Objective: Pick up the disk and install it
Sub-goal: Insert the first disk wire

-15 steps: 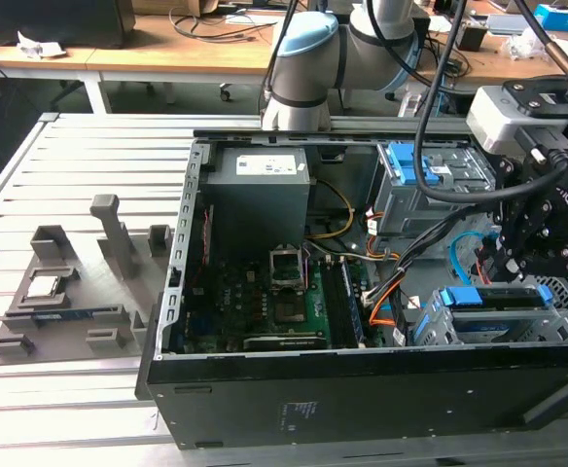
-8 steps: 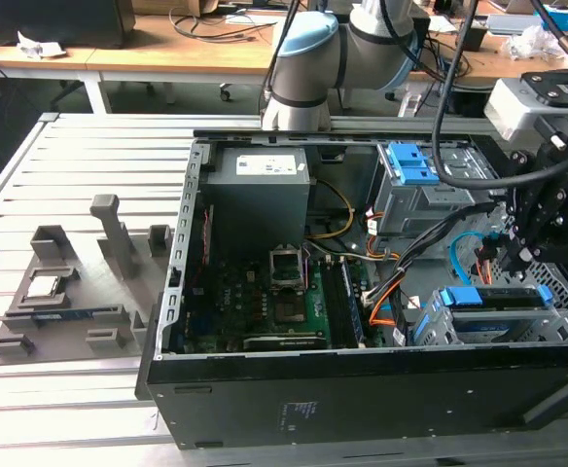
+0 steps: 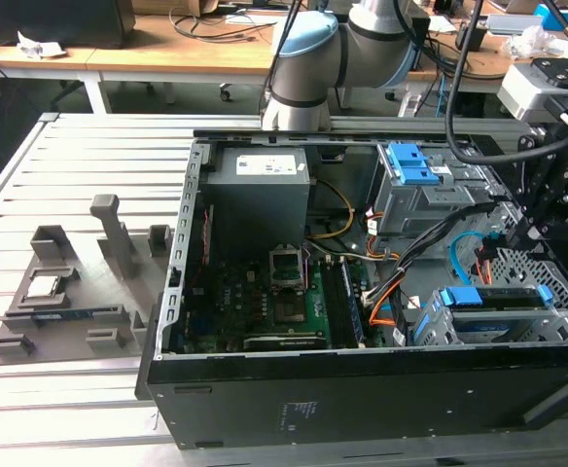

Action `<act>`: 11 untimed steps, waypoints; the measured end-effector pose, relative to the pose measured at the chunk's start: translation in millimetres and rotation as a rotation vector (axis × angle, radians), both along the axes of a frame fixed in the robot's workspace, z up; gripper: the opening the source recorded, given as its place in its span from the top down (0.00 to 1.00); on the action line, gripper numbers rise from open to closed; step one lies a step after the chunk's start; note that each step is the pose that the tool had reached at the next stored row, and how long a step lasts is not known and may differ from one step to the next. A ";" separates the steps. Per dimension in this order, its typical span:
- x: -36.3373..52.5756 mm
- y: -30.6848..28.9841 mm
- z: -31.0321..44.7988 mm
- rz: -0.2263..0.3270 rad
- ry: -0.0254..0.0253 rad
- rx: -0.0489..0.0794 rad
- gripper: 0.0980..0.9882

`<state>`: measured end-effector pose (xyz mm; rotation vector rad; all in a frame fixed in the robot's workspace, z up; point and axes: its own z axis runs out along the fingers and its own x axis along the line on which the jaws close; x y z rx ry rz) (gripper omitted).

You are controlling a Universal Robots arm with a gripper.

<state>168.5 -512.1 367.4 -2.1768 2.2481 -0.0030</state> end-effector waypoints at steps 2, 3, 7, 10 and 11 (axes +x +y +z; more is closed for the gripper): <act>0.0 0.0 -0.1 0.000 0.0000 0.000 0.99; 0.0 0.0 -0.1 0.000 0.0001 0.000 0.92; 0.0 0.1 -0.1 0.000 0.0001 0.000 0.77; -0.1 9.2 -0.2 0.000 0.0001 0.000 0.77; -0.3 13.2 -0.2 0.000 0.0001 0.000 0.77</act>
